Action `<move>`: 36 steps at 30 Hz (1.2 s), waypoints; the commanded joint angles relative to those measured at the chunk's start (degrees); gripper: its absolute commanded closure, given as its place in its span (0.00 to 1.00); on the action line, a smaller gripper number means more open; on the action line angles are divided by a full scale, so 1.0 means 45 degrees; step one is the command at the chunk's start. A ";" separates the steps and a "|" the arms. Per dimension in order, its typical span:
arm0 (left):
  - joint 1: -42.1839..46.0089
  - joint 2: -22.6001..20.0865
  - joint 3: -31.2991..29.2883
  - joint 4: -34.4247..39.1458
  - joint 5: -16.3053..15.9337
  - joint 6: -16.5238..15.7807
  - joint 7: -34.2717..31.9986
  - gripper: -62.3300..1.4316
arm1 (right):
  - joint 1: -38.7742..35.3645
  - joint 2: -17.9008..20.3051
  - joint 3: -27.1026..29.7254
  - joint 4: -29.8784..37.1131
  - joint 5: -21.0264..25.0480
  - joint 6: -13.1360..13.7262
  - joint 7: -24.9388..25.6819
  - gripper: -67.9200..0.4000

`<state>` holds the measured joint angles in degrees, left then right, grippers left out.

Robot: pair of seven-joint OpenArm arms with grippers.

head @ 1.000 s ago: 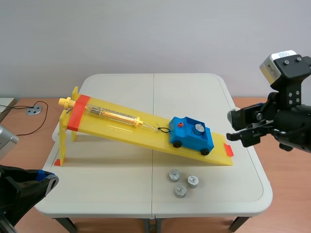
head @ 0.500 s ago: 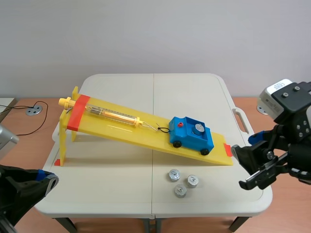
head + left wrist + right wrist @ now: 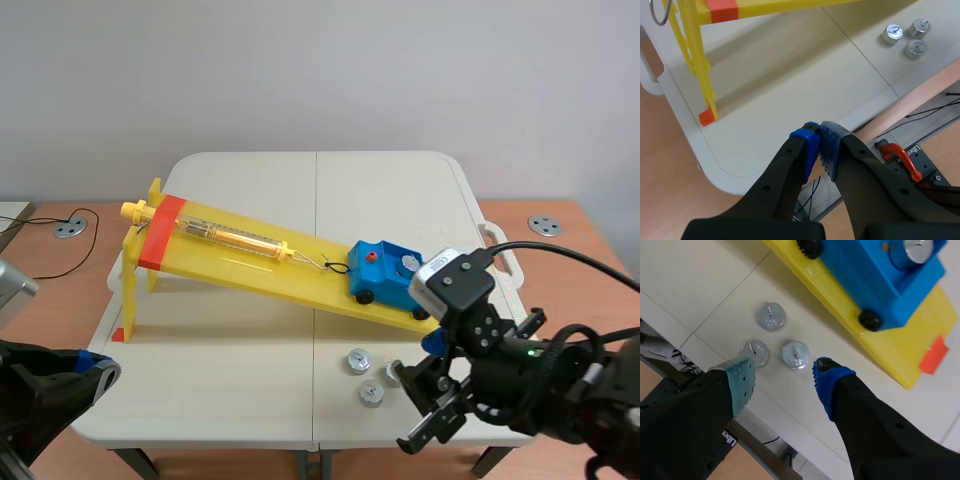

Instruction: Place the four metal weights on the blue cart on the ramp.

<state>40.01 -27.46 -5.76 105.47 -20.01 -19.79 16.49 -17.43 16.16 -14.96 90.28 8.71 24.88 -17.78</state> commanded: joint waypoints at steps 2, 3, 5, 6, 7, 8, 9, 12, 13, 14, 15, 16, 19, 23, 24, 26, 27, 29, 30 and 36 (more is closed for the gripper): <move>-0.0044 0.0170 -0.0238 0.0928 -0.0937 -0.0316 -0.1030 0.93 | 0.1375 -0.0243 -0.0029 0.0214 0.0117 0.0223 0.1851 0.59; -0.0044 0.0170 -0.0238 0.0928 -0.0937 -0.0316 -0.1030 0.93 | 0.1491 -0.0350 -0.0146 0.0000 0.0063 0.0136 0.1919 0.59; -0.0044 0.0170 -0.0238 0.0928 -0.0937 -0.0316 -0.1030 0.93 | 0.1700 -0.0539 -0.0393 -0.0447 -0.0034 0.0087 0.2137 0.59; -0.0044 0.0170 -0.0238 0.0928 -0.0937 -0.0316 -0.1025 0.93 | 0.1783 -0.0641 -0.0510 -0.0651 -0.0160 0.0068 0.2186 0.59; -0.0044 0.0170 -0.0238 0.0928 -0.0937 -0.0316 -0.1025 0.93 | 0.1870 -0.0748 -0.0617 -0.0850 -0.0267 -0.0005 0.2195 0.59; -0.0044 0.0170 -0.0238 0.0928 -0.0937 -0.0316 -0.1025 0.93 | 0.1948 -0.0821 -0.0714 -0.1059 -0.0287 -0.0005 0.2205 0.59; -0.0044 0.0170 -0.0238 0.0928 -0.0937 -0.0316 -0.1025 0.93 | 0.2011 -0.0894 -0.0816 -0.1258 -0.0306 -0.0015 0.2293 0.60; -0.0044 0.0170 -0.0238 0.0928 -0.0937 -0.0316 -0.1025 0.93 | 0.2118 -0.1059 -0.1064 -0.1705 -0.0525 -0.0301 0.2608 0.60; -0.0044 0.0170 -0.0238 0.0928 -0.0937 -0.0316 -0.1025 0.93 | 0.2147 -0.1098 -0.1127 -0.1841 -0.0593 -0.0350 0.2618 0.60; -0.0044 0.0175 -0.0238 0.0928 -0.0937 -0.0316 -0.1025 0.93 | 0.2191 -0.1151 -0.1175 -0.1967 -0.0665 -0.0379 0.2647 0.60; -0.0044 0.0175 -0.0238 0.0928 -0.0937 -0.0316 -0.1025 0.93 | 0.2215 -0.1185 -0.1214 -0.2093 -0.0738 -0.0384 0.2754 0.60; -0.0044 0.0175 -0.0238 0.0928 -0.0937 -0.0316 -0.1025 0.93 | 0.2220 -0.1200 -0.1263 -0.2205 -0.0767 -0.0413 0.2875 0.60; -0.0044 0.0175 -0.0238 0.0928 -0.0937 -0.0316 -0.1025 0.93 | 0.2297 -0.1200 -0.1467 -0.2492 -0.0801 -0.0622 0.3050 0.62; -0.0044 0.0175 -0.0238 0.0928 -0.0937 -0.0316 -0.1030 0.93 | 0.2472 -0.1200 -0.1617 -0.2929 -0.0811 -0.0646 0.3147 0.64; -0.0044 0.0175 -0.0238 0.0928 -0.0937 -0.0316 -0.1030 0.93 | 0.2477 -0.1200 -0.1617 -0.2997 -0.0811 -0.0680 0.3177 0.64; -0.0044 0.0175 -0.0238 0.0928 -0.0937 -0.0316 -0.1030 0.93 | 0.2540 -0.1195 -0.1617 -0.3089 -0.0860 -0.0772 0.3181 0.69; -0.0044 0.0175 -0.0238 0.0928 -0.0937 -0.0316 -0.1030 0.93 | 0.2545 -0.1195 -0.1622 -0.3118 -0.0933 -0.0797 0.3177 0.71; -0.0044 0.0175 -0.0238 0.0928 -0.0937 -0.0316 -0.1030 0.93 | 0.2565 -0.1195 -0.1622 -0.3118 -0.0947 -0.0971 0.3128 0.75; -0.0044 0.0175 -0.0238 0.0928 -0.0937 -0.0316 -0.1030 0.93 | 0.2569 -0.1195 -0.1617 -0.3118 -0.0947 -0.0971 0.3094 0.77; -0.0044 0.0175 -0.0238 0.0928 -0.0937 -0.0316 -0.1030 0.93 | 0.2569 -0.1180 -0.1617 -0.3128 -0.0986 -0.1015 0.2633 0.91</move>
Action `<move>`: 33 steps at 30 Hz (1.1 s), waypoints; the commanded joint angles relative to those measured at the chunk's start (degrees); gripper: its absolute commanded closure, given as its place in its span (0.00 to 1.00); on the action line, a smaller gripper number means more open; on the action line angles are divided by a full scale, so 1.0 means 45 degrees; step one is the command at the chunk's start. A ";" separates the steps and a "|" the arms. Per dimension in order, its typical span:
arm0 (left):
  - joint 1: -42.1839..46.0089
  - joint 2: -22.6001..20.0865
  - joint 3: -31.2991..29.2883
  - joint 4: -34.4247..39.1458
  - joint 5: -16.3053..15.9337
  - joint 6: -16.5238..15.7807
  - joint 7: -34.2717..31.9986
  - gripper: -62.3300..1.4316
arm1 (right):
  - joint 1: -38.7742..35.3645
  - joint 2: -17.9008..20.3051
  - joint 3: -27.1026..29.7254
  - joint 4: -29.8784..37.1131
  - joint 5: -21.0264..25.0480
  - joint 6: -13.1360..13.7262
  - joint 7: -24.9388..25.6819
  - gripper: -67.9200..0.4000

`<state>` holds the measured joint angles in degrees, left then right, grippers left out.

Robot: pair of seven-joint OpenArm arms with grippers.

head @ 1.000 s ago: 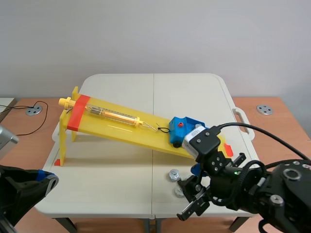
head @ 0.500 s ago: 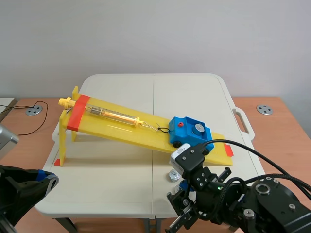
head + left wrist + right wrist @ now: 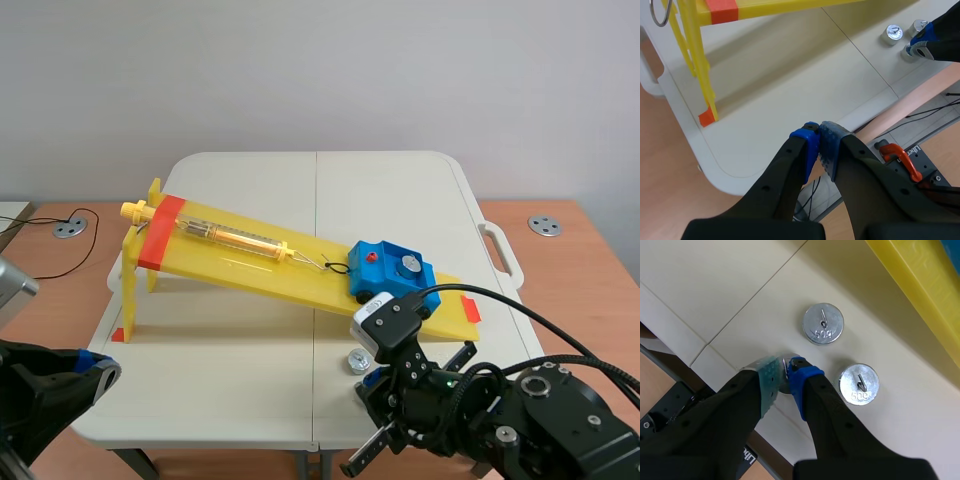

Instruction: Place the four metal weights on the blue cart on the ramp.

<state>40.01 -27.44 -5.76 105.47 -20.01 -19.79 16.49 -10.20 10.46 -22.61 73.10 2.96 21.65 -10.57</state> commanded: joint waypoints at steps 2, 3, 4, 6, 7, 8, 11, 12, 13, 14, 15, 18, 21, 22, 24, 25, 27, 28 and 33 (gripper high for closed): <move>-0.0044 0.0170 -0.0238 0.0928 -0.0937 -0.0316 -0.1030 0.93 | 0.0962 0.0112 0.0083 0.0690 0.0277 -0.0369 0.0991 0.96; -0.0044 0.0170 -0.0238 0.0928 -0.0937 -0.0316 -0.1030 0.93 | 0.0962 0.0112 0.0092 0.0690 0.0277 -0.0476 0.0957 0.98; -0.0044 0.0170 -0.0238 0.0928 -0.0937 -0.0316 -0.1030 0.93 | 0.0962 0.0112 0.0092 0.0690 0.0277 -0.0549 0.0952 0.98; -0.0044 0.0170 -0.0238 0.0928 -0.0937 -0.0316 -0.1030 0.93 | 0.0962 0.0131 0.0107 0.0690 0.0277 -0.0583 0.0957 0.98; -0.0044 0.0170 -0.0238 0.0928 -0.0937 -0.0316 -0.1030 0.93 | 0.0962 0.0151 0.0117 0.0695 0.0287 -0.0578 0.0962 0.98; -0.0044 0.0170 -0.0238 0.0928 -0.0937 -0.0316 -0.1030 0.93 | 0.0962 0.0151 0.0117 0.0699 0.0287 -0.0578 0.0952 0.98; -0.0044 0.0170 -0.0238 0.0928 -0.0937 -0.0316 -0.1030 0.93 | 0.0933 0.0374 0.0126 0.1015 0.0515 -0.0573 0.0748 0.98; -0.0044 0.0170 -0.0238 0.0928 -0.0937 -0.0316 -0.1030 0.93 | 0.0894 0.0476 0.0126 0.1258 0.0665 -0.0568 0.0602 0.98; -0.0044 0.0165 -0.0238 0.0928 -0.0937 -0.0316 -0.1030 0.93 | 0.0801 0.0602 0.0141 0.1554 0.0797 -0.0573 0.0495 0.98; -0.0044 0.0165 -0.0238 0.0928 -0.0937 -0.0316 -0.1030 0.93 | 0.0699 0.0748 0.0214 0.1894 0.0928 -0.0568 0.0408 0.98; -0.0044 0.0165 -0.0238 0.0928 -0.0937 -0.0316 -0.1030 0.93 | 0.0554 0.0865 0.0316 0.2254 0.1073 -0.0568 0.0311 0.98; -0.0044 0.0165 -0.0238 0.0928 -0.0937 -0.0316 -0.1025 0.93 | 0.0063 0.1180 0.0767 0.3342 0.1418 -0.0568 -0.0019 0.98; -0.0044 0.0165 -0.0238 0.0928 -0.0937 -0.0316 -0.1030 0.93 | -0.0500 0.1501 0.1297 0.4464 0.2025 -0.0515 -0.0500 0.98; -0.0044 0.0165 -0.0238 0.0928 -0.0937 -0.0316 -0.1030 0.93 | -0.0665 0.1622 0.1481 0.4818 0.2176 -0.0515 -0.0675 0.98; -0.0044 0.0165 -0.0238 0.0928 -0.0937 -0.0316 -0.1030 0.93 | -0.0986 0.1865 0.1860 0.5508 0.2540 -0.0510 -0.1001 0.98; -0.0044 0.0165 -0.0238 0.0928 -0.0937 -0.0316 -0.1030 0.93 | -0.1156 0.1987 0.2059 0.5833 0.2764 -0.0491 -0.1175 0.98; -0.0044 0.0165 -0.0238 0.0928 -0.0937 -0.0316 -0.1030 0.93 | -0.1472 0.2210 0.2516 0.6445 0.3220 -0.0461 -0.1404 0.98; -0.0044 0.0165 -0.0238 0.0928 -0.0937 -0.0316 -0.1030 0.93 | -0.1647 0.2302 0.2764 0.6717 0.3483 -0.0461 -0.1501 0.98; -0.0044 0.0165 -0.0238 0.0928 -0.0937 -0.0316 -0.1030 0.93 | -0.2458 0.2443 0.4376 0.7936 0.5153 -0.0010 -0.2171 0.98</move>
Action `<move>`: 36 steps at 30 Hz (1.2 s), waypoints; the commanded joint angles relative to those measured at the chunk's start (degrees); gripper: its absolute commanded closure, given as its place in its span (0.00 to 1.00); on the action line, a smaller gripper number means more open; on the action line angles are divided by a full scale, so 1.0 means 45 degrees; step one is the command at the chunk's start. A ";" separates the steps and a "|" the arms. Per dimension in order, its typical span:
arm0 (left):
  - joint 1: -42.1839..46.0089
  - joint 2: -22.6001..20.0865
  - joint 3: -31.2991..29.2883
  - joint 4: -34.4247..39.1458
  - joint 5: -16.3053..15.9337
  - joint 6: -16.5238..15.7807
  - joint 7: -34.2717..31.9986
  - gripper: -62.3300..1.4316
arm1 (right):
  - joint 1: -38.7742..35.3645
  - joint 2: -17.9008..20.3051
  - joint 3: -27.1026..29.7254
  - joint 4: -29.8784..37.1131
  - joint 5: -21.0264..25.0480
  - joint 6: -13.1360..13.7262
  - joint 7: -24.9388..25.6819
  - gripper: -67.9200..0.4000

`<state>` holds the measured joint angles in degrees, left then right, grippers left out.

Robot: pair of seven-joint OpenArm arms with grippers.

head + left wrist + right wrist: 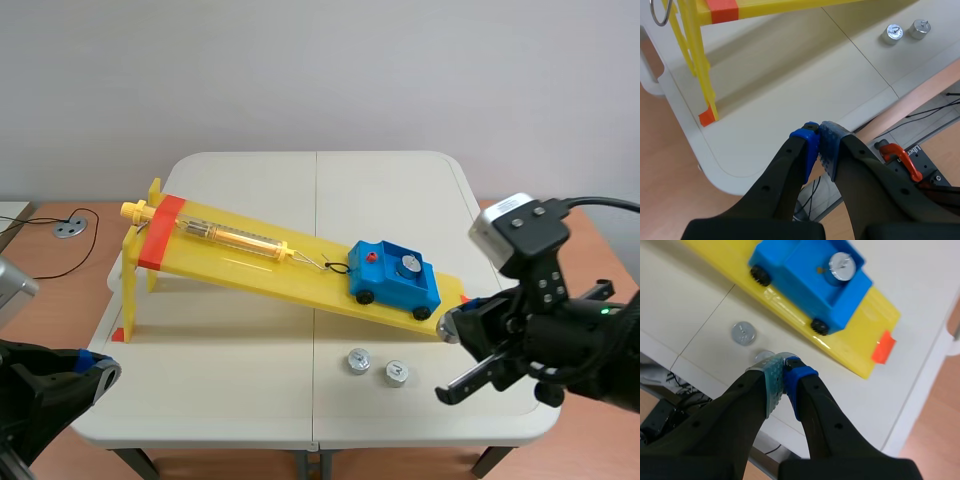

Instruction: Place the four metal weights on the blue cart on the ramp.

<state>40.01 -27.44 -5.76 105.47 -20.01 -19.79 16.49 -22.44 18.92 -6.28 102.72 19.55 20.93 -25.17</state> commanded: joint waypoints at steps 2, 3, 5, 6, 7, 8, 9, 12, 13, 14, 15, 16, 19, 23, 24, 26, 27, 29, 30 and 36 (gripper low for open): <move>-0.0044 0.0165 -0.0238 0.0928 -0.0937 -0.0316 -0.1030 0.93 | -0.0010 0.0559 0.1481 0.1739 0.2361 0.0379 0.0811 0.98; -0.0044 0.0165 -0.0238 0.0928 -0.0937 -0.0316 -0.1030 0.93 | -0.0131 0.0559 0.1831 0.1894 0.2773 0.0379 0.0685 0.98; -0.0044 0.0165 -0.0238 0.0928 -0.0937 -0.0316 -0.1030 0.93 | -0.0291 0.0554 0.2521 0.2147 0.3536 0.0442 0.0398 0.98; -0.0044 0.0165 -0.0238 0.0928 -0.0942 -0.0316 -0.1030 0.93 | -0.0340 0.0554 0.2851 0.2229 0.3886 0.0573 0.0330 0.98; -0.0044 0.0165 -0.0238 0.0928 -0.0942 -0.0316 -0.1030 0.93 | -0.0379 0.0554 0.3177 0.2263 0.4250 0.0699 0.0287 0.98; -0.0044 0.0165 -0.0238 0.0928 -0.0942 -0.0316 -0.1030 0.93 | -0.0379 0.0544 0.3458 0.2268 0.4624 0.0714 0.0238 0.98; -0.0044 0.0165 -0.0238 0.0928 -0.0942 -0.0316 -0.1030 0.93 | -0.0374 0.0510 0.3711 0.2268 0.4930 0.0714 0.0243 0.99; -0.0044 0.0165 -0.0238 0.0928 -0.0942 -0.0316 -0.1030 0.93 | -0.0199 0.0151 0.4265 0.2268 0.5445 0.0991 0.0495 0.99; -0.0044 0.0165 -0.0238 0.0928 -0.0942 -0.0316 -0.1030 0.93 | -0.0068 -0.0053 0.4318 0.2268 0.5527 0.0991 0.0539 0.99; -0.0044 0.0165 -0.0238 0.0928 -0.0942 -0.0316 -0.1030 0.93 | 0.0131 -0.0296 0.4323 0.2259 0.5527 0.0986 0.0529 0.99; -0.0044 0.0165 -0.0238 0.0928 -0.0942 -0.0316 -0.1030 0.93 | 0.0335 -0.0559 0.4308 0.2220 0.5527 0.0986 0.0515 0.99; -0.0044 0.0165 -0.0238 0.0928 -0.0942 -0.0316 -0.1030 0.93 | 0.0529 -0.0801 0.4279 0.2171 0.5527 0.0986 0.0510 0.99; -0.0044 0.0165 -0.0238 0.0928 -0.0942 -0.0316 -0.1025 0.93 | 0.1069 -0.1341 0.4095 0.1860 0.5513 0.0986 0.0432 0.99; -0.0044 0.0165 -0.0238 0.0928 -0.0942 -0.0316 -0.1025 0.93 | 0.1797 -0.1821 0.3823 0.1035 0.5503 0.0986 0.0486 0.99; -0.0044 0.0165 -0.0238 0.0928 -0.0942 -0.0316 -0.1025 0.93 | 0.1982 -0.1933 0.3784 0.0787 0.5498 0.0986 0.0500 0.99; -0.0044 0.0165 -0.0238 0.0928 -0.0942 -0.0316 -0.1025 0.93 | 0.2385 -0.2215 0.3745 0.0296 0.5474 0.0986 0.0544 0.99; -0.0044 0.0165 -0.0238 0.0928 -0.0942 -0.0316 -0.1025 0.93 | 0.2599 -0.2356 0.3735 0.0058 0.5474 0.0986 0.0573 0.99; -0.0044 0.0165 -0.0238 0.0928 -0.0942 -0.0316 -0.1030 0.93 | 0.3060 -0.2657 0.3735 -0.0413 0.5469 0.0991 0.0578 0.99; -0.0044 0.0165 -0.0238 0.0928 -0.0942 -0.0316 -0.1030 0.93 | 0.3293 -0.2798 0.3735 -0.0646 0.5469 0.0991 0.0578 0.99; -0.0044 0.0165 -0.0238 0.0928 -0.0942 -0.0316 -0.1025 0.93 | 0.4498 -0.3376 0.3570 -0.2025 0.5459 0.1064 0.0563 0.99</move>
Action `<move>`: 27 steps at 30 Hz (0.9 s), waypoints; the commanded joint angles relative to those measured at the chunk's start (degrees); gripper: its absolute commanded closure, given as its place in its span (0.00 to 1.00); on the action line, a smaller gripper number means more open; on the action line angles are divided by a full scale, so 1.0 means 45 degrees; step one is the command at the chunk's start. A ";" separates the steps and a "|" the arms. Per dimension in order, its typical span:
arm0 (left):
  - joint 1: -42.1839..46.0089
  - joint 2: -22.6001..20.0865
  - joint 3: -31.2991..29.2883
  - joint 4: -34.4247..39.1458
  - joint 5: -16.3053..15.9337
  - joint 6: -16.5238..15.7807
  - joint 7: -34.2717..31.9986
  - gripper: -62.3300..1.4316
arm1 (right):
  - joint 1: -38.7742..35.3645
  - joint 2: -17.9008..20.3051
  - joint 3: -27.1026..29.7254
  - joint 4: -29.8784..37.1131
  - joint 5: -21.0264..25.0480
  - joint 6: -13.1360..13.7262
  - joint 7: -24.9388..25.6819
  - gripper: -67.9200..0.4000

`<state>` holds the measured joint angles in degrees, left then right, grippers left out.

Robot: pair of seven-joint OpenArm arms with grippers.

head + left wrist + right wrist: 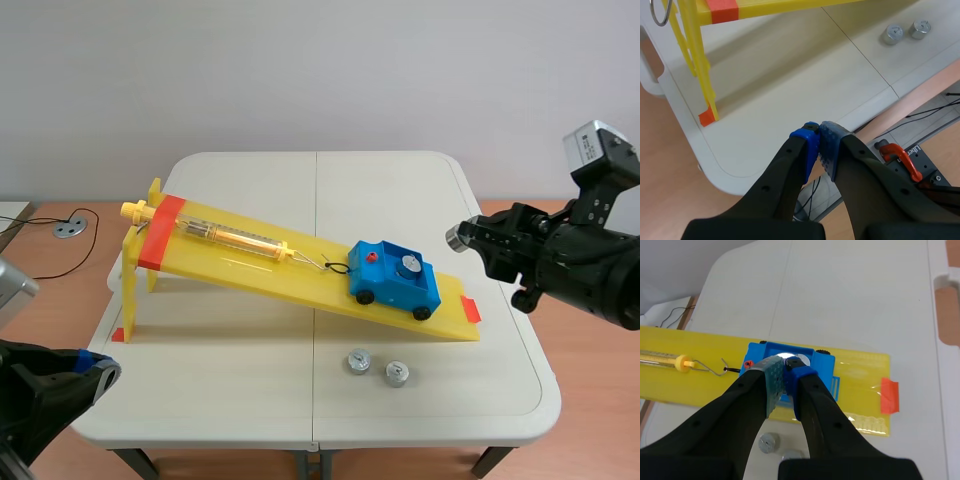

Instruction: Place the four metal weights on the blue cart on the ramp.

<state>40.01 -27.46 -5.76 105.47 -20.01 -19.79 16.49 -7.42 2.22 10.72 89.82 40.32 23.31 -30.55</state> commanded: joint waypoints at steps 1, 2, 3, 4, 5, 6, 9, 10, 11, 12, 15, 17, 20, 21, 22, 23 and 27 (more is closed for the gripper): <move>-0.0044 0.0170 -0.0238 0.0928 -0.0942 -0.0316 -0.1025 0.93 | 0.1302 0.0282 -0.0272 0.0646 0.0811 0.0612 0.1744 0.99; -0.0044 0.0175 -0.0238 0.0928 -0.0942 -0.0316 -0.1025 0.93 | 0.1447 0.0243 -0.0340 0.0466 0.0797 0.0704 0.1729 0.99; -0.0044 0.0175 -0.0238 0.0928 -0.0942 -0.0316 -0.1025 0.93 | 0.1554 0.0223 -0.0423 0.0306 0.0767 0.0704 0.1739 0.99; -0.0044 0.0175 -0.0238 0.0928 -0.0942 -0.0316 -0.1025 0.93 | 0.1666 0.0204 -0.0500 0.0155 0.0758 0.0704 0.1734 0.99; -0.0044 0.0175 -0.0238 0.0928 -0.0942 -0.0316 -0.1025 0.93 | 0.1758 0.0204 -0.0583 0.0005 0.0758 0.0704 0.1758 0.99; -0.0044 0.0175 -0.0238 0.0928 -0.0942 -0.0316 -0.1025 0.93 | 0.1855 0.0204 -0.0661 -0.0151 0.0733 0.0699 0.1758 0.99; -0.0044 0.0175 -0.0238 0.0928 -0.0942 -0.0316 -0.1025 0.93 | 0.2127 0.0209 -0.0831 -0.0583 0.0471 0.0699 0.1812 0.99; -0.0044 0.0175 -0.0238 0.0928 -0.0942 -0.0316 -0.1025 0.93 | 0.2215 0.0199 -0.0850 -0.0719 0.0418 0.0699 0.1855 0.99; -0.0044 0.0175 -0.0238 0.0928 -0.0942 -0.0316 -0.1025 0.93 | 0.2297 0.0204 -0.0884 -0.0869 0.0393 0.0704 0.1885 0.99; -0.0044 0.0175 -0.0238 0.0928 -0.0942 -0.0316 -0.1025 0.93 | 0.2380 0.0204 -0.0899 -0.1001 0.0340 0.0738 0.1914 0.99; -0.0044 0.0175 -0.0238 0.0928 -0.0942 -0.0316 -0.1025 0.93 | 0.2579 0.0204 -0.0899 -0.1389 0.0277 0.0748 0.1962 0.99; -0.0044 0.0175 -0.0238 0.0928 -0.0942 -0.0316 -0.1025 0.93 | 0.2705 0.0204 -0.0899 -0.1661 0.0267 0.0826 0.1962 0.99; -0.0044 0.0175 -0.0238 0.0928 -0.0942 -0.0316 -0.1030 0.93 | 0.2953 0.0204 -0.0903 -0.2200 0.0272 0.1209 0.1957 0.99; -0.0044 0.0175 -0.0238 0.0928 -0.0942 -0.0316 -0.1030 0.93 | 0.3045 0.0204 -0.0903 -0.2370 0.0272 0.1263 0.1962 0.99; -0.0044 0.0175 -0.0238 0.0928 -0.0942 -0.0316 -0.1030 0.93 | 0.3128 0.0204 -0.0903 -0.2550 0.0272 0.1292 0.1957 0.99; -0.0044 0.0175 -0.0238 0.0928 -0.0942 -0.0316 -0.1030 0.93 | 0.3191 0.0204 -0.0903 -0.2705 0.0272 0.1379 0.1967 0.98; -0.0044 0.0175 -0.0238 0.0928 -0.0942 -0.0316 -0.1030 0.93 | 0.3434 0.0204 -0.0937 -0.3109 0.0282 0.2021 0.1962 0.98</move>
<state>40.01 -27.44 -5.76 105.47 -20.01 -19.79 16.49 1.13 1.58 6.83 71.61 37.50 25.91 -30.09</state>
